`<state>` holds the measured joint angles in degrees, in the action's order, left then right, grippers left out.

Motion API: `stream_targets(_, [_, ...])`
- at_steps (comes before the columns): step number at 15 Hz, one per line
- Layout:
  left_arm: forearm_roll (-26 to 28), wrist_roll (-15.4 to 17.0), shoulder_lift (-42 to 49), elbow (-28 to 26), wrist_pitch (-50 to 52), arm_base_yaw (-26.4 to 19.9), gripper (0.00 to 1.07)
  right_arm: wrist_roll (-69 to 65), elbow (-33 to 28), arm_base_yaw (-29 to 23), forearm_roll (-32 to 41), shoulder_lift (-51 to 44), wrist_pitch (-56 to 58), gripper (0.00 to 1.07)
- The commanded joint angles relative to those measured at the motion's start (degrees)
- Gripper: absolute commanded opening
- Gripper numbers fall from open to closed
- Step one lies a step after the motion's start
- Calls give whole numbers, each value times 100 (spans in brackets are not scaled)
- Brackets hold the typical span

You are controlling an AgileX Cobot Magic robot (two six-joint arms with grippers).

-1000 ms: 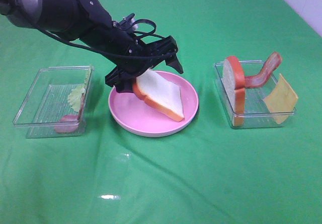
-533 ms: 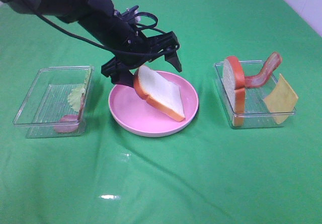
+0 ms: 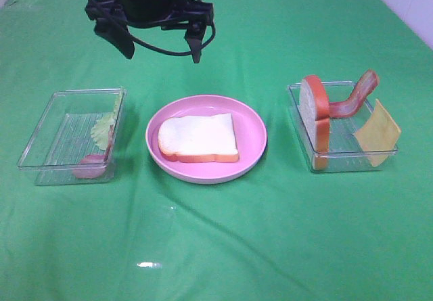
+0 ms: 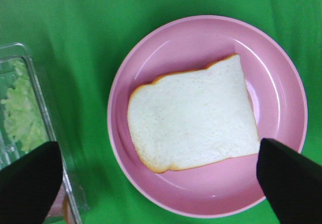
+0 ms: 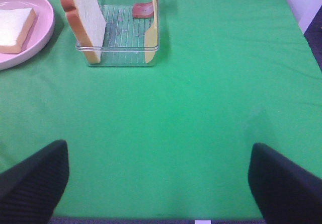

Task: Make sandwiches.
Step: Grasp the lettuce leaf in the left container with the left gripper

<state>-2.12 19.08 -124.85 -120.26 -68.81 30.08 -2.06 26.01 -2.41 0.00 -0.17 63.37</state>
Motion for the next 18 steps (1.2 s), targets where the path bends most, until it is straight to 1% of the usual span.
stream_targets(1, [-74,-556,74,-327,-665,29,102,57,-17,29,0,-149,-23,94])
stream_targets(2, [-103,-653,126,-327,-665,29,102,57,-17,29,0,-149,-23,94])
stream_targets(6, [-332,-642,281,-327,-665,29,102,57,-17,29,0,-149,-23,94])
stream_targets(7, [-430,-533,292,-327,-665,-74,102,57,-17,29,0,-149,-23,94])
stream_targets(8, [-401,-435,286,-292,-665,-218,102,57,-17,29,0,-149,-23,94])
stream_targets(10, [-183,-264,281,-40,-659,-630,102,57,-17,29,0,-149,-23,94])
stream_targets(11, [-63,-264,275,138,-653,-837,102,57,-17,29,0,-149,-23,94])
stream_targets(13, [-63,-258,218,304,-602,-1026,102,57,-17,29,0,-149,-23,94])
stream_targets(15, [-57,-246,46,344,-573,-1100,102,57,-17,29,0,-149,-23,94])
stream_targets(16, [-57,-74,-201,344,-470,-1100,102,57,-17,29,0,-149,-23,94])
stream_targets(18, [-57,63,-418,344,-418,-1100,102,57,-17,29,0,-149,-23,94])
